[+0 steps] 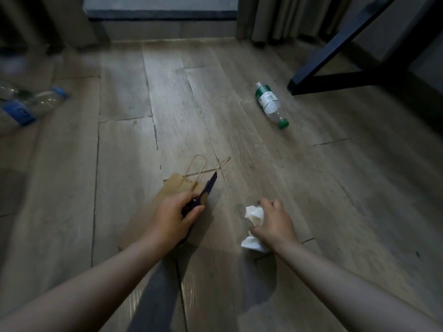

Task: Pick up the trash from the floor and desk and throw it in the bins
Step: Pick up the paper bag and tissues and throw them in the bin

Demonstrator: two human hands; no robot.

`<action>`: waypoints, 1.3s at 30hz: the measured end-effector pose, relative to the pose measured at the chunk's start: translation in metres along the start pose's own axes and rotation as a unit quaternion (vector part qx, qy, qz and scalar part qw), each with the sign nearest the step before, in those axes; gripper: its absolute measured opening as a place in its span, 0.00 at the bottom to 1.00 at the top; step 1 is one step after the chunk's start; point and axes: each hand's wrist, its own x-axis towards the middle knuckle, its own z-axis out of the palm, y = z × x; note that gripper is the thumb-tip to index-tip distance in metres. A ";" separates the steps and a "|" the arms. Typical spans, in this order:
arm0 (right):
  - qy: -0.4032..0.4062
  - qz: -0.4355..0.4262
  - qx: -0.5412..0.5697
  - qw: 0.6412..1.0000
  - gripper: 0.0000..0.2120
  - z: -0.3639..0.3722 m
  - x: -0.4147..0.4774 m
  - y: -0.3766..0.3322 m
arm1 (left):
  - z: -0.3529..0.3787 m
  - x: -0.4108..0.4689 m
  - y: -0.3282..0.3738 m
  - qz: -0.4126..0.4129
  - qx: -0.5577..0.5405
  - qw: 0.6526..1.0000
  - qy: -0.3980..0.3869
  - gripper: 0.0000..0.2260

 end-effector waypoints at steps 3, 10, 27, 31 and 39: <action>0.000 0.017 0.066 0.998 0.28 0.000 -0.007 -0.002 | -0.010 -0.006 0.005 -0.016 -0.024 1.000 0.002 0.04; 0.070 -0.007 0.198 0.978 0.25 -0.043 -0.019 -0.040 | -0.060 0.002 0.038 -0.004 0.007 1.000 -0.026 0.03; 0.070 -0.035 0.328 0.941 0.21 -0.236 -0.003 -0.192 | -0.213 0.080 0.114 -0.121 -0.182 0.967 0.135 0.03; 0.036 -0.022 0.329 0.944 0.22 -0.296 -0.016 -0.236 | -0.264 0.079 0.162 -0.150 -0.200 0.961 0.113 0.04; 0.043 -0.017 0.361 0.931 0.21 -0.443 -0.062 -0.314 | -0.387 0.067 0.301 -0.186 -0.175 0.962 0.098 0.03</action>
